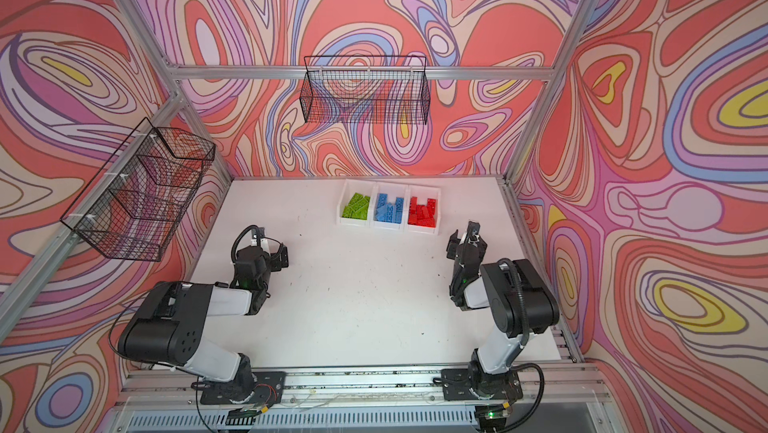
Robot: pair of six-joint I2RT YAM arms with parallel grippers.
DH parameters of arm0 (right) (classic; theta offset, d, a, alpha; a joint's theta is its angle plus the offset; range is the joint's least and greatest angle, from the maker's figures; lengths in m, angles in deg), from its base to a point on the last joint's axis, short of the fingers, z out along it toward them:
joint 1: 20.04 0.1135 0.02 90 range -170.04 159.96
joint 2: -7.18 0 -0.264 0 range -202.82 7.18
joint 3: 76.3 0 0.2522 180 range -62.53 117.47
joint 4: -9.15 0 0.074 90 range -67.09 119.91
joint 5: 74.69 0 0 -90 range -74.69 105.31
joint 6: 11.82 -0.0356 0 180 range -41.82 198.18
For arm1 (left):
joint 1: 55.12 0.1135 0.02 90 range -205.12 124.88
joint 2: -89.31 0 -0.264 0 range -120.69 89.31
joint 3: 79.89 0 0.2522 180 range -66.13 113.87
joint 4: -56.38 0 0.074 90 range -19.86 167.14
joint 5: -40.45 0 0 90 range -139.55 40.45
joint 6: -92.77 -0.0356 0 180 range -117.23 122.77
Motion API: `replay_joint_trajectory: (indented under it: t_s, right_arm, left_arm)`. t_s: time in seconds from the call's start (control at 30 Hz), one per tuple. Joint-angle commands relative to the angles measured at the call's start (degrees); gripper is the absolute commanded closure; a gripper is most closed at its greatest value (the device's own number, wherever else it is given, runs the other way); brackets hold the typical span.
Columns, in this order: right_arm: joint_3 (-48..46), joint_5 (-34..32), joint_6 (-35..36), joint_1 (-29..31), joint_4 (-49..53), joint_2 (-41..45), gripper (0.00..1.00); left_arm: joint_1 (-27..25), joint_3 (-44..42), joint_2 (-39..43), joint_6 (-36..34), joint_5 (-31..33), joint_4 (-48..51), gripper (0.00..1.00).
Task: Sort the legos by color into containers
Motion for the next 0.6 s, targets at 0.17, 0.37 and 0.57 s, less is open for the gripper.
replay_joint_trajectory:
  t_s: [0.17, 0.37, 0.57]
  right_arm:
    - [-0.6, 0.8, 1.3, -0.3, -3.4, -0.5, 0.02]
    - [0.0, 1.2, 1.0, -0.3, -2.1, -0.7, 0.02]
    - [-0.5, 1.0, 1.2, -0.3, -3.1, -0.5, 0.02]
  left_arm:
    - [0.3, 0.4, 0.2, 1.1, -0.4, -1.5, 0.0]
    - [0.3, 0.2, -0.3, 0.9, -0.4, -2.9, 0.0]
    - [0.3, 0.4, -0.2, 0.6, -0.9, -2.0, 0.0]
